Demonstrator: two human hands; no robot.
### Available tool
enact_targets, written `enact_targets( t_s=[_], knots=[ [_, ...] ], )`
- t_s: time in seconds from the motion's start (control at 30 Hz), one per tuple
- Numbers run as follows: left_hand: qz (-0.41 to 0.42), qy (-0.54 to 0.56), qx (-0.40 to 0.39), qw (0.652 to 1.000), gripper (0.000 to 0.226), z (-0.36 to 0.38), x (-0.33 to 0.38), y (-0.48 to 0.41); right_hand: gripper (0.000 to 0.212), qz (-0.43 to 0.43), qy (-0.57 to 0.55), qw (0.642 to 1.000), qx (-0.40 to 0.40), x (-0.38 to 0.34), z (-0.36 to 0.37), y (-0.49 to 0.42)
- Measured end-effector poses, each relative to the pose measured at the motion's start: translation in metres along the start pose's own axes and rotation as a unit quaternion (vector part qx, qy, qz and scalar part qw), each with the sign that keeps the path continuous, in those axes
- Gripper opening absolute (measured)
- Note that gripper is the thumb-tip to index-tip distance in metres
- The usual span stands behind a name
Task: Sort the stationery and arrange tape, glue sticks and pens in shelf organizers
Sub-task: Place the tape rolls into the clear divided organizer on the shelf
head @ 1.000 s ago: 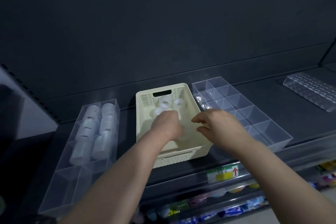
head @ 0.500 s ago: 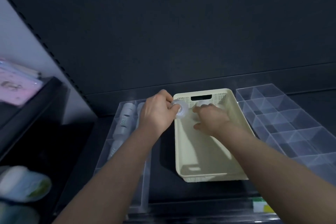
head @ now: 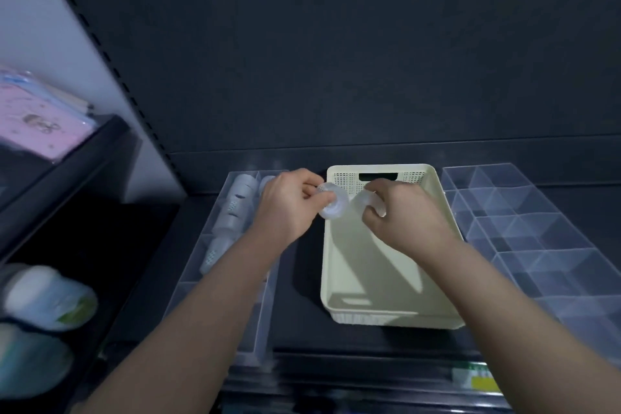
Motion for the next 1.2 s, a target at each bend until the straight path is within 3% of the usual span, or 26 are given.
enact_targets(
  t_s=[0.17,0.33,0.6,0.7,0.8,0.93,1.07,1.2],
  knots=[
    [-0.033,0.009,0.041,0.999,0.009,-0.023,-0.02,0.047,0.036,-0.064,-0.043,0.997,-0.004,-0.031,0.002,0.025],
    [-0.072,-0.009,0.038,0.997,0.012,-0.071,-0.053,0.089,0.039,-0.109,-0.031,0.994,0.012,-0.08,0.009,0.043],
    [-0.099,-0.081,-0.071,0.989,0.014,-0.119,-0.111,0.124,0.038,-0.115,-0.025,0.993,0.013,-0.147,0.038,0.069],
    [-0.061,-0.175,-0.105,0.977,0.019,-0.108,-0.118,0.128,0.037,-0.105,-0.026,0.994,0.018,-0.159,0.044,0.078],
    [0.024,-0.272,-0.084,0.958,0.027,-0.095,-0.118,0.129,0.036,-0.092,-0.026,0.995,0.021,-0.172,0.049,0.084],
    [0.028,-0.179,-0.087,0.98,0.032,-0.101,-0.128,0.129,0.034,-0.095,-0.018,0.995,0.023,-0.19,0.054,0.087],
    [0.031,-0.156,-0.029,0.987,0.014,-0.126,-0.141,0.13,0.033,-0.128,0.004,0.991,-0.031,-0.214,0.064,0.082],
    [0.014,-0.171,-0.017,0.985,0.015,-0.143,-0.153,0.132,0.032,-0.149,0.042,0.98,-0.125,-0.231,0.086,0.076]
  ],
)
Point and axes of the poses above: each hand's wrist, its own y-axis away from the middle knuckle, its own z-axis out of the palm, x = y × z, the point moved 2 cm from there along -y, towards the middle knuckle, and after that the axes turned 10 degrees about -x, right-handed, at the moved point
